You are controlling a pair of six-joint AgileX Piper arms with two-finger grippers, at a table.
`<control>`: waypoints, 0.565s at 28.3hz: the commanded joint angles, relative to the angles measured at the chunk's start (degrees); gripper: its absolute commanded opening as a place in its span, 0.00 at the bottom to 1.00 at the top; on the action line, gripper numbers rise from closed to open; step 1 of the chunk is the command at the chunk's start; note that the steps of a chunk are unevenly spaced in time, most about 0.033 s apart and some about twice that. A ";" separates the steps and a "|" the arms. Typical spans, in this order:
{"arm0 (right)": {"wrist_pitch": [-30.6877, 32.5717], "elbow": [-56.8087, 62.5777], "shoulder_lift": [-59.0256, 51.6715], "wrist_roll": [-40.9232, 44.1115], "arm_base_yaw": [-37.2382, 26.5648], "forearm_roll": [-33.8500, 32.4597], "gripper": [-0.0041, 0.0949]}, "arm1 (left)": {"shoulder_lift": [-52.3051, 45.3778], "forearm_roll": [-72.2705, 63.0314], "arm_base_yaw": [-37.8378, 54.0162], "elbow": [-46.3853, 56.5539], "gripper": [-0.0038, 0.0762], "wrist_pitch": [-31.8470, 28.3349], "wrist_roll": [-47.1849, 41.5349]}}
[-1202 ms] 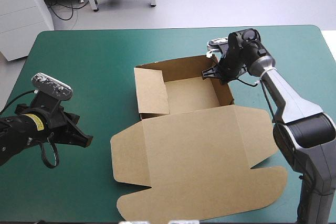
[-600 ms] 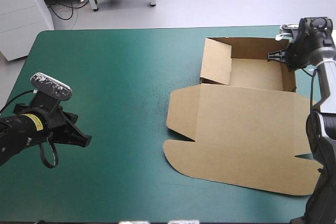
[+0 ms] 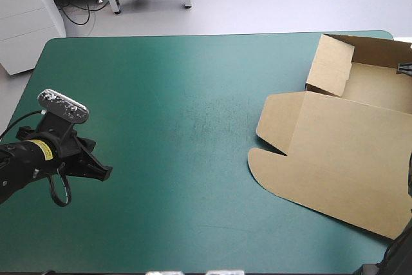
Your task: Fold the box
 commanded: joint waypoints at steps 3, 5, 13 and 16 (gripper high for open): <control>-0.79 -1.89 -2.64 -5.41 -4.62 3.45 0.10 | -0.70 -0.24 -0.27 -1.20 0.01 2.38 0.03; -0.41 -1.89 -2.06 -5.68 -5.25 3.98 0.21 | -0.70 -0.24 -0.27 -1.20 0.01 2.38 0.03; -0.87 -1.89 -1.79 -5.19 -6.52 3.62 0.80 | -0.70 -0.72 -0.27 -1.20 0.01 2.38 0.03; -0.33 -1.89 -1.89 -5.19 -6.52 3.85 0.89 | -0.70 -0.72 -0.27 -1.20 0.01 2.38 0.03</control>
